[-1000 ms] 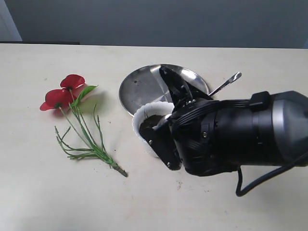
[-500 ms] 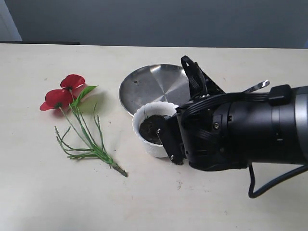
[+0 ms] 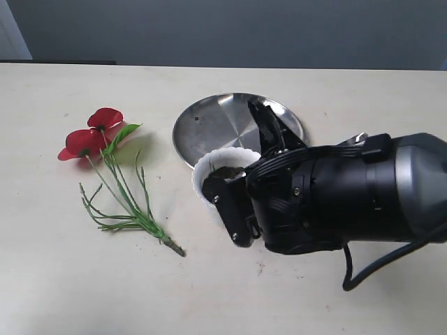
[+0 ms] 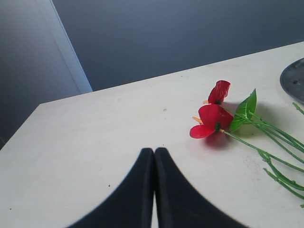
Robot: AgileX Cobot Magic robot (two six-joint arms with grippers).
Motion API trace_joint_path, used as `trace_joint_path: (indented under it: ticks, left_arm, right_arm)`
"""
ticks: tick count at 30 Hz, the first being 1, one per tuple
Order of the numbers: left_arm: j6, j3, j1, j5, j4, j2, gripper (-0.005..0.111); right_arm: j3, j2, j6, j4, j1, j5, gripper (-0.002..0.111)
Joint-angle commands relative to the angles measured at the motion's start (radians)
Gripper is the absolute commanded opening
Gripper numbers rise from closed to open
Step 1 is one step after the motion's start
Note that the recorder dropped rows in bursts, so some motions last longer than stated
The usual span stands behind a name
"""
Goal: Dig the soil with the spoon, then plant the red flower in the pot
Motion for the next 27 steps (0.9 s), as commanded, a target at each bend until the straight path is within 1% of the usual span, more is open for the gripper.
trace_joint_path:
  ticks: [1, 4, 7, 9, 14, 16, 20, 22, 27]
  left_arm:
    - [-0.003, 0.0, 0.001, -0.011, -0.005, -0.004, 0.0]
    - [-0.003, 0.0, 0.001, -0.011, -0.005, -0.004, 0.0]
    - [-0.003, 0.0, 0.001, -0.011, -0.005, -0.004, 0.0]
    - [-0.003, 0.0, 0.001, -0.011, -0.005, -0.004, 0.0]
    - [-0.003, 0.0, 0.001, -0.011, -0.005, -0.004, 0.0]
    - [-0.003, 0.0, 0.001, -0.011, -0.005, -0.004, 0.0]
    - [-0.003, 0.0, 0.001, -0.011, -0.005, -0.004, 0.0]
    - [-0.003, 0.0, 0.001, -0.011, -0.005, -0.004, 0.0]
    - [-0.003, 0.0, 0.001, -0.011, -0.005, -0.004, 0.0]
  right_arm:
    - [0.001, -0.048, 0.146, -0.065, -0.002, 0.071, -0.001]
    - [0.001, -0.091, 0.121, 0.014, -0.002, 0.045, -0.001]
    - [0.001, -0.109, -0.04, 0.171, -0.002, 0.017, -0.001]
    - [0.001, -0.102, -0.105, 0.232, -0.002, -0.017, -0.001]
    - [0.001, -0.032, -0.096, 0.162, -0.005, -0.07, -0.001]
    - [0.001, 0.0, -0.051, 0.108, -0.005, -0.051, -0.001]
    - [0.001, 0.01, 0.177, -0.011, -0.005, 0.008, -0.001]
    - [0.001, -0.015, 0.249, -0.041, -0.005, 0.01, -0.001]
    - [0.001, -0.114, 0.411, -0.125, -0.011, -0.102, -0.001]
